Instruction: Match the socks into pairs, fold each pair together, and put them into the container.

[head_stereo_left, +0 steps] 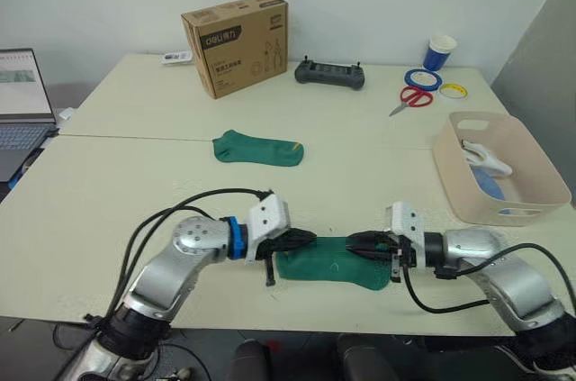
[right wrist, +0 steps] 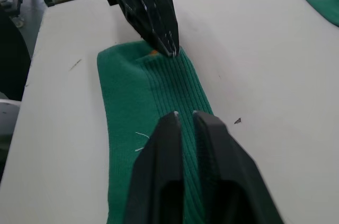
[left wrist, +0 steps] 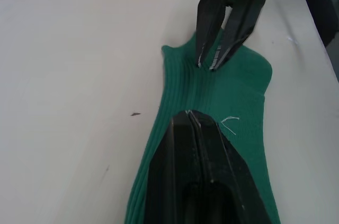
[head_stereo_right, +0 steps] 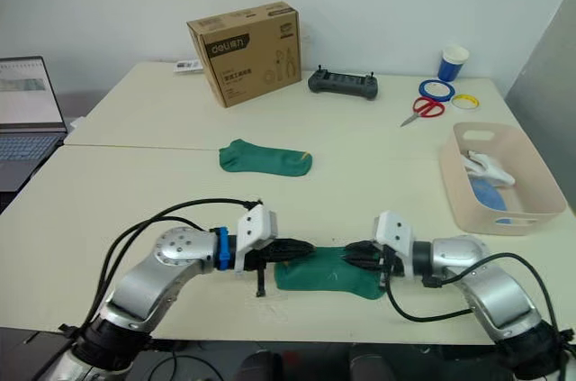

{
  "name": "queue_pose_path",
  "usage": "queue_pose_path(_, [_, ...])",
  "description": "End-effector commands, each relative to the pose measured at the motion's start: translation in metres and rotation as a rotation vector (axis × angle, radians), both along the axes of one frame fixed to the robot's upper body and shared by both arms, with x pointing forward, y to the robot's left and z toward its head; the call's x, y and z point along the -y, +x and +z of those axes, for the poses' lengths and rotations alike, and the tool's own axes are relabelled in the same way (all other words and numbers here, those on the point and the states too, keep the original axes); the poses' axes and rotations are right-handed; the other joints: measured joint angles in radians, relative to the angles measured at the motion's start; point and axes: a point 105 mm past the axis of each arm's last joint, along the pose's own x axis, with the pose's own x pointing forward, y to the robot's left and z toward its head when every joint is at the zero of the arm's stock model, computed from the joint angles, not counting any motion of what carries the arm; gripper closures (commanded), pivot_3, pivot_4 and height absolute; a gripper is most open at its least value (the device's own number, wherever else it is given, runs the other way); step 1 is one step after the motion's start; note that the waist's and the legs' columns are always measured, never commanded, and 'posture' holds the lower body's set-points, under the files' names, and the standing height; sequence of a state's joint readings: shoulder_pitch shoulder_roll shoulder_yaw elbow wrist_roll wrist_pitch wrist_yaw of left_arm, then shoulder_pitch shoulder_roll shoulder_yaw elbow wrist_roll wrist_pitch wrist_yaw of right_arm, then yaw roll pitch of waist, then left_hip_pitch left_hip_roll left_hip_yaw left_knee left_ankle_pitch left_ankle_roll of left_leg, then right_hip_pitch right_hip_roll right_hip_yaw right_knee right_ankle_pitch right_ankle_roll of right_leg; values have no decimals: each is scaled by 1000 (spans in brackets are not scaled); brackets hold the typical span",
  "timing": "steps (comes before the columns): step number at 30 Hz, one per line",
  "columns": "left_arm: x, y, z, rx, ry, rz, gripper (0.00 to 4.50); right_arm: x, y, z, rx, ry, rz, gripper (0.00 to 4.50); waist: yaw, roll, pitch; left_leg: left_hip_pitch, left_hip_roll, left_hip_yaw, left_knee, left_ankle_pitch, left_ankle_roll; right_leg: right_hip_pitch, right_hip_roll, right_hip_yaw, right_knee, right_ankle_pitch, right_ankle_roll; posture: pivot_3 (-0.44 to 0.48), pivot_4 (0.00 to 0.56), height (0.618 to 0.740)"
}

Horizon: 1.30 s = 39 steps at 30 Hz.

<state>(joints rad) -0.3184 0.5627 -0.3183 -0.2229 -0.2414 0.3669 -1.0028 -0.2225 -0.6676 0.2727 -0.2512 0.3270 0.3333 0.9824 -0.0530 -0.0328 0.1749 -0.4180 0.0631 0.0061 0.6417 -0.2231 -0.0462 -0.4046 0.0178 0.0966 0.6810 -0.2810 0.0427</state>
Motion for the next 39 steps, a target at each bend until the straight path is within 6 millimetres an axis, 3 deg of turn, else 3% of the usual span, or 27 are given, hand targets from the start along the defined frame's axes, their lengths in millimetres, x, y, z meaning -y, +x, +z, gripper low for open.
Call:
queue_pose_path(1, [10, -3, -12, 10, 48, -59, 4500, 1, 2, -9, 9, -18, 20, 4483, 1, 0, 0, 0, 0, 0, 0, 0, 0, 0, 0, 0, 0, 0, 0, 0, 150, 740])
queue_pose_path(4, [8, -2, -21, 1, 78, -46, 4500, 8, 4, -17, -5, -31, 3, 4483, 2, 0, 0, -1, 0, 0, 1, 0, 0, 0, 0, 1, 0, 0, 0, 0, 150, 740])
queue_pose_path(8, [-13, 3, -31, -3, 125, 13, 4500, 33, 10, -23, -28, -27, -102, 4483, 3, 0, 0, 0, 0, 0, 1, 0, 0, 0, 0, 0, 0, 0, 0, 0, 150, 740])
queue_pose_path(16, [-42, 3, -26, -11, 147, 60, 4500, 56, 12, -20, -58, 24, -200, 4483, 1, 0, 0, 1, 0, 0, 1, 0, 0, 1, 0, 0, 1, 1, 0, 0, 150, 740])
queue_pose_path(25, [-46, 3, -23, -15, 123, 80, 4500, 72, 3, -18, -57, -9, -214, 4483, 2, 0, 0, 1, 0, 0, 1, 0, 0, 1, 0, 0, 1, 1, 0, 0, 150, 740])
queue_pose_path(31, [-38, 2, -9, 3, 54, 43, 4500, 55, -1, 6, -29, 64, -182, 4483, 1, 0, 0, 1, 0, 0, 1, 0, 0, 1, 0, 0, 1, 1, 0, 0, 150, 740])
queue_pose_path(34, [-40, 7, 18, 41, -43, 75, 4500, 49, 4, 32, 25, 114, -221, 4483, 2, 0, 0, 0, 0, 0, 1, 0, 0, 1, 0, 0, 1, 1, 0, 0, 150, 740])
queue_pose_path(36, [-46, 15, 31, 60, -95, 145, 4500, 52, 13, 45, 62, 147, -274, 4128, 1, 0, 0, 0, 0, 0, 1, 0, 0, 0, 0, 0, 1, 1, 0, 0, 150, 740])
queue_pose_path(39, [-59, 28, 41, 66, -170, 273, 3686, 54, 28, 55, 120, 171, -349, 3316, 1, 0, 0, 1, 0, 0, 2, 0, 0, 1, 0, 0, 1, 1, 0, 0, 150, 740])
